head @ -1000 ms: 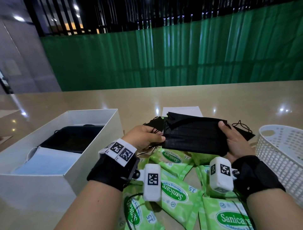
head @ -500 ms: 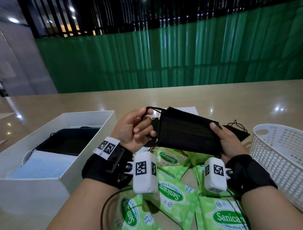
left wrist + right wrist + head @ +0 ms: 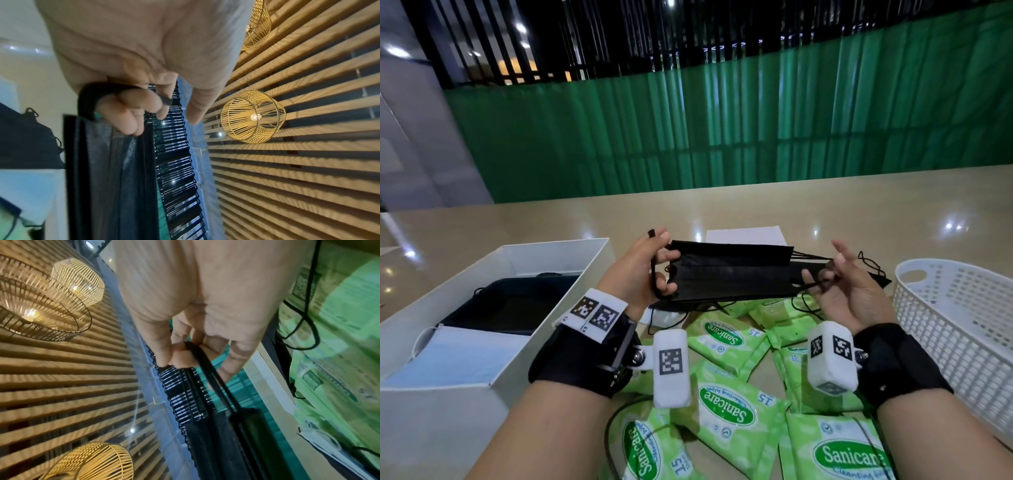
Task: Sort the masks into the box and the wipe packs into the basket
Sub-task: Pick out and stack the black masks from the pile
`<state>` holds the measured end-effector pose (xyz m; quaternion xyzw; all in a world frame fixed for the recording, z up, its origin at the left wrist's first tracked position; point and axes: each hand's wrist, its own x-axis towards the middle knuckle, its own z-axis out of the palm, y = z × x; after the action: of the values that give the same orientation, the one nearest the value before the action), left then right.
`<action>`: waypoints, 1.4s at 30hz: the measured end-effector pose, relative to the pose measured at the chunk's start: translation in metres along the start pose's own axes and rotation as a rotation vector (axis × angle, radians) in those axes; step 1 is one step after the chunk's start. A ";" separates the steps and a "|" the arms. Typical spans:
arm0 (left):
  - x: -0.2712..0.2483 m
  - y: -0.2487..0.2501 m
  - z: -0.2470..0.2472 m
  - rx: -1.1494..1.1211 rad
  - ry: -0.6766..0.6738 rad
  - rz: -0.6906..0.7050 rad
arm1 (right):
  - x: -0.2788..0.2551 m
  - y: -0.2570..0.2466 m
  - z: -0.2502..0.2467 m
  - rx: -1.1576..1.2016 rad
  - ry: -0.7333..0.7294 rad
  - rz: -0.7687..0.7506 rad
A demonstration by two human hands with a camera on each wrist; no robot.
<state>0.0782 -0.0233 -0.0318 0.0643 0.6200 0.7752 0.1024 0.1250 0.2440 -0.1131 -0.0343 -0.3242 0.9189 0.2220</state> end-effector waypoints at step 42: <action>0.001 -0.018 0.004 0.081 0.058 -0.055 | -0.005 0.005 0.005 -0.406 0.050 0.106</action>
<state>0.0794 -0.0152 -0.0480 0.0287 0.6551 0.7480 0.1030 0.1263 0.2356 -0.1131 -0.1180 -0.4947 0.8441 0.1697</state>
